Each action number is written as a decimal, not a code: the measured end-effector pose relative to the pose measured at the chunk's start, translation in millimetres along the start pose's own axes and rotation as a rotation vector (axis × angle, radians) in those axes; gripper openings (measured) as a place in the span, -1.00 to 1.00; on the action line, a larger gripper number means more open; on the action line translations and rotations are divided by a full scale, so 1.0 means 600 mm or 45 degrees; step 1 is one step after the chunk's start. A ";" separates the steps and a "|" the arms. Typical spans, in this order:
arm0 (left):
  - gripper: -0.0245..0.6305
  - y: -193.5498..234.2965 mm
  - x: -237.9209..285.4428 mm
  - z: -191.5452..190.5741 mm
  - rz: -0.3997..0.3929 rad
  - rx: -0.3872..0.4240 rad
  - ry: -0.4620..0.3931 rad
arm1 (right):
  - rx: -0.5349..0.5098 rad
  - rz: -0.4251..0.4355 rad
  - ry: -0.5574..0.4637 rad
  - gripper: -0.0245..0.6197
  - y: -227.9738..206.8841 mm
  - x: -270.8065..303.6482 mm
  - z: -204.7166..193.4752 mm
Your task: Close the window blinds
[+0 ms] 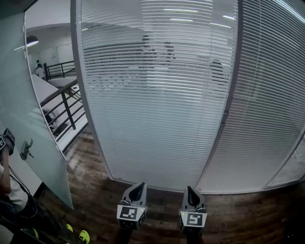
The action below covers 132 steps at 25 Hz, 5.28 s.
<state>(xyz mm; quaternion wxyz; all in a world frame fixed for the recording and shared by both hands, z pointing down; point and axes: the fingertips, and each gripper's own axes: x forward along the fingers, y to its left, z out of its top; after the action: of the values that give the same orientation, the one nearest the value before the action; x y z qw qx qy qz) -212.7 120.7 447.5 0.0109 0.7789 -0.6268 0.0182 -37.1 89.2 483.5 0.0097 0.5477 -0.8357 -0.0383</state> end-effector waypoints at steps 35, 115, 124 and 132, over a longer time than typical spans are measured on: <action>-0.93 0.029 0.046 -0.033 -0.014 -0.042 0.083 | 0.064 -0.047 0.048 -0.92 0.002 0.031 0.033; -0.93 -0.127 0.536 -0.032 -0.206 0.017 0.073 | 0.054 -0.125 0.065 -0.92 -0.370 0.336 -0.041; -0.93 -0.126 0.529 -0.025 -0.205 0.018 0.088 | 0.058 -0.127 0.081 -0.92 -0.361 0.329 -0.047; -0.93 -0.119 0.583 -0.025 -0.225 0.035 0.075 | 0.056 -0.163 0.103 -0.92 -0.386 0.371 -0.046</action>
<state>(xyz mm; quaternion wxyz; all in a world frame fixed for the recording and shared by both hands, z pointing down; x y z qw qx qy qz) -68.3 -205.1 477.4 0.0200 0.8303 -0.5548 0.0487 87.5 -208.4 488.0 0.0289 0.6011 -0.7986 0.0018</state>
